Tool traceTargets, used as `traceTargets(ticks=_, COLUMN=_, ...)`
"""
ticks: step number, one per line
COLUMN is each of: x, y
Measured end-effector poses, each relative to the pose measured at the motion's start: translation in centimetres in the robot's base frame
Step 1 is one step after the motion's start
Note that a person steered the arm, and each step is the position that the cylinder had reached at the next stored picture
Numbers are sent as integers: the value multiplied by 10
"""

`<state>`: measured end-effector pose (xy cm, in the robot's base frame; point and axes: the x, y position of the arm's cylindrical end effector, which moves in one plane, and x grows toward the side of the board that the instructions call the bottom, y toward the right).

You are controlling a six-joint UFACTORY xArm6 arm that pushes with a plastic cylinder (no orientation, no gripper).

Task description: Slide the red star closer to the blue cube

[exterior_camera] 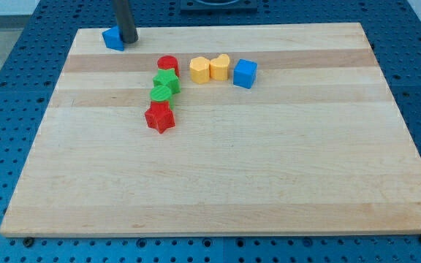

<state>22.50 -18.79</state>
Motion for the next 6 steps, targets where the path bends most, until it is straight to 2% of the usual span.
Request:
traceTargets(ticks=2, x=0, y=-2)
traceTargets(ticks=4, x=18, y=40)
traceTargets(ticks=6, x=110, y=42)
